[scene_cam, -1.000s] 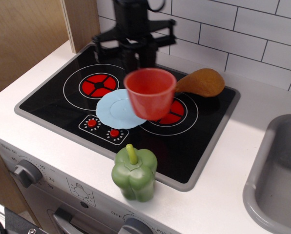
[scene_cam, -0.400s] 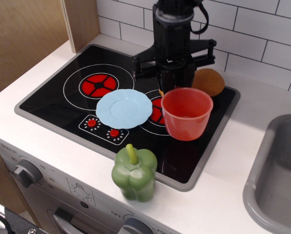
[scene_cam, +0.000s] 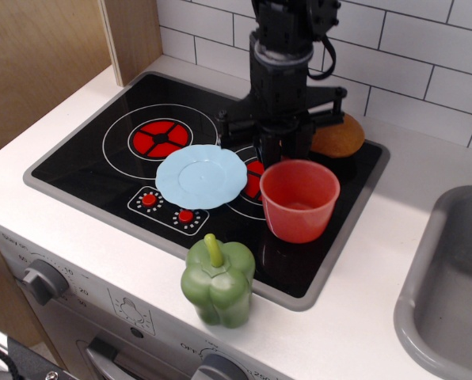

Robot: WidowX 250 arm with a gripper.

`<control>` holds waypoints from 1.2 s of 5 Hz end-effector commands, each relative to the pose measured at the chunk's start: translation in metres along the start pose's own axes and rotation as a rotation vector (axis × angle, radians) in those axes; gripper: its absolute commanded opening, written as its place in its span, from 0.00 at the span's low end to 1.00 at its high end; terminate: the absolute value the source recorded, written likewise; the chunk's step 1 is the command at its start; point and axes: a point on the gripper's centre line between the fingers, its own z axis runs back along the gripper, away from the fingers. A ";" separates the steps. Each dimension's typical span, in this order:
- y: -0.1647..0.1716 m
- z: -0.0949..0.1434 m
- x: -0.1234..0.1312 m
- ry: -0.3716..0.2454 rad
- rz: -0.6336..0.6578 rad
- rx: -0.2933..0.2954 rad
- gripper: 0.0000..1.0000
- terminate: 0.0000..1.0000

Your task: Take cup off plate

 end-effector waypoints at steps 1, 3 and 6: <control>0.000 0.025 0.012 -0.018 0.015 -0.058 1.00 0.00; 0.006 0.052 0.017 -0.030 0.004 -0.104 1.00 0.00; 0.010 0.068 0.021 -0.051 -0.009 -0.126 1.00 1.00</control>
